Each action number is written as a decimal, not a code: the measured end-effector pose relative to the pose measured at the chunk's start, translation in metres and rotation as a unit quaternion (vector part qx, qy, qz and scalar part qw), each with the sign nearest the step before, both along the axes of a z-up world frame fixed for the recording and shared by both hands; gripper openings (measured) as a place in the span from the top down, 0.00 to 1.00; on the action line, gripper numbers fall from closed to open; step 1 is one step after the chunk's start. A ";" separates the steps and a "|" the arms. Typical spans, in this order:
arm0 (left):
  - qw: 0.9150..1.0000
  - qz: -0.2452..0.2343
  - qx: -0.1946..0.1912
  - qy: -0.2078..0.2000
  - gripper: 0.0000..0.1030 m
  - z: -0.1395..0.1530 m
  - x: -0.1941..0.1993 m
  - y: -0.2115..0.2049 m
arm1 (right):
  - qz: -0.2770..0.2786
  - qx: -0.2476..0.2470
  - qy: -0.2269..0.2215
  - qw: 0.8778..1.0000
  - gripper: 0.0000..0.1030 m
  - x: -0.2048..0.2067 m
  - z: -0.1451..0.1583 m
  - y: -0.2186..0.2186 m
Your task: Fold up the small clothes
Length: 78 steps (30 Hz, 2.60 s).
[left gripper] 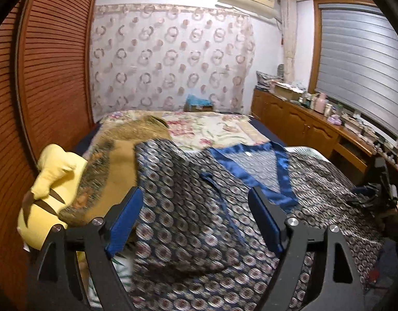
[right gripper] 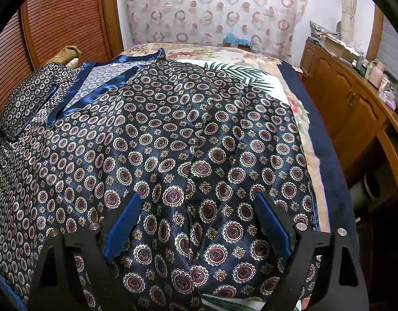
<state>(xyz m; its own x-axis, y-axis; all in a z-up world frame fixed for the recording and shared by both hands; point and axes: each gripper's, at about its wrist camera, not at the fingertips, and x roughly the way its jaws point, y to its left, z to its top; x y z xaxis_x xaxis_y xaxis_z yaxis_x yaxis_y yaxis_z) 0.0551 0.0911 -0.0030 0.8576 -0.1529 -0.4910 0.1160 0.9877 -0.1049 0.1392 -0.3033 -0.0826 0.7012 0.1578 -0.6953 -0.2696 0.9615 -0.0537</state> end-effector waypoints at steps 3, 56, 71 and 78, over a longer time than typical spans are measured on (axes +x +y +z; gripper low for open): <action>1.000 -0.017 -0.004 0.014 0.17 -0.010 -0.006 -0.012 | 0.000 0.000 0.000 1.000 0.12 0.000 0.000 0.000; 0.974 -0.084 0.092 0.190 0.00 -0.096 0.051 -0.071 | -0.093 0.066 -0.012 0.993 0.47 -0.020 -0.010 -0.113; 0.990 -0.057 0.060 0.116 0.00 -0.068 0.027 -0.063 | -0.083 0.024 -0.028 0.996 0.97 -0.031 -0.007 -0.102; 0.995 -0.052 0.037 0.076 0.00 -0.049 0.010 -0.064 | -0.073 0.038 -0.059 0.995 0.99 -0.038 0.008 -0.095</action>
<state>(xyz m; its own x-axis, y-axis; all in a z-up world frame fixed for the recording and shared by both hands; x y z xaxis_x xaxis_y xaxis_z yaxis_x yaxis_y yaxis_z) 0.0652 0.0271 -0.0518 0.7539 -0.1946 -0.6274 0.2054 0.9771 -0.0562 0.1014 -0.3979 -0.0748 0.7960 0.0972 -0.5974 -0.1233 0.9924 -0.0029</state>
